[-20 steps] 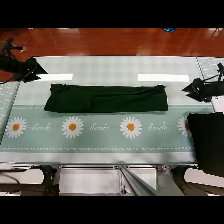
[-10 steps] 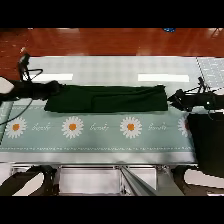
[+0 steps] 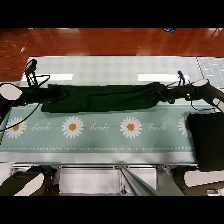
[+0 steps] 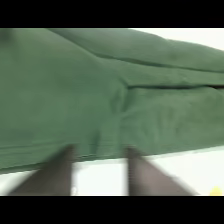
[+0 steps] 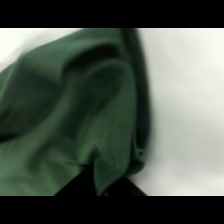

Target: Fold the shirts.

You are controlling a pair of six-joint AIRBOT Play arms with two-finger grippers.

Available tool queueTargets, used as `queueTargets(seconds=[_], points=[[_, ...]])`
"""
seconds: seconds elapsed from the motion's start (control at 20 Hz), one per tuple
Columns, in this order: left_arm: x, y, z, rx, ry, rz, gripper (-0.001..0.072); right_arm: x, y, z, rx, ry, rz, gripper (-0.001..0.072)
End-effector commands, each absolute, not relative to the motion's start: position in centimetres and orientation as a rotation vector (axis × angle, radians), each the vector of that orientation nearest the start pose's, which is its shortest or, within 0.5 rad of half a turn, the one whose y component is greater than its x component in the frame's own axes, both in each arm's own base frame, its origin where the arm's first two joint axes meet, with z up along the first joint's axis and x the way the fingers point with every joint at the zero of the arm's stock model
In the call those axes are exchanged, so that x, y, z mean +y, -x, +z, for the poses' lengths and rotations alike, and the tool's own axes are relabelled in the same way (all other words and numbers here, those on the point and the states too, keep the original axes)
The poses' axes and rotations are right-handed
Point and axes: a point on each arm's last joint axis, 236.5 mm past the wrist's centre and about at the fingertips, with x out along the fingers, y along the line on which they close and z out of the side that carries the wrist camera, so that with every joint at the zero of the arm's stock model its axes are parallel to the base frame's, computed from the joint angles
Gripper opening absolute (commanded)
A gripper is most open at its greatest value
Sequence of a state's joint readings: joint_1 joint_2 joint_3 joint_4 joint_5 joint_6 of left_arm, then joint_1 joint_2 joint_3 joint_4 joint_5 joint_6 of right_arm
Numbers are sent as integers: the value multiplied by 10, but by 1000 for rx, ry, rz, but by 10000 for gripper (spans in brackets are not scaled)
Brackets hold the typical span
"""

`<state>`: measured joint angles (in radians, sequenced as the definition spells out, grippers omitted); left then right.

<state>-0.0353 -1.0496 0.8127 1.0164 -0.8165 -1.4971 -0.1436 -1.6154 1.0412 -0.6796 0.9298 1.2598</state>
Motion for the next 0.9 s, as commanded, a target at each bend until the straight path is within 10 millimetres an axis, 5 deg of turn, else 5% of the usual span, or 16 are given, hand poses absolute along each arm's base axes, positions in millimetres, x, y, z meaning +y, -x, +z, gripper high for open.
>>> queueTargets(seconds=[0.0,0.15,0.3,0.4,0.6,0.85], points=[[-105,-367,20,1015,470,-238,23,108,-429,-61,1253,-735,355,32],[-115,-369,24,1003,480,-281,19,94,-400,-34,1284,-582,348,31],[-152,-372,13,1057,483,-353,18,84,-362,6,1241,-472,330,31],[-196,-373,0,1113,429,-436,18,84,-337,36,1171,-444,325,32],[-319,-358,-31,1230,309,-654,18,92,-293,87,1053,-433,342,32],[-446,-304,-62,1413,310,-850,18,98,-273,123,955,-439,362,31]])
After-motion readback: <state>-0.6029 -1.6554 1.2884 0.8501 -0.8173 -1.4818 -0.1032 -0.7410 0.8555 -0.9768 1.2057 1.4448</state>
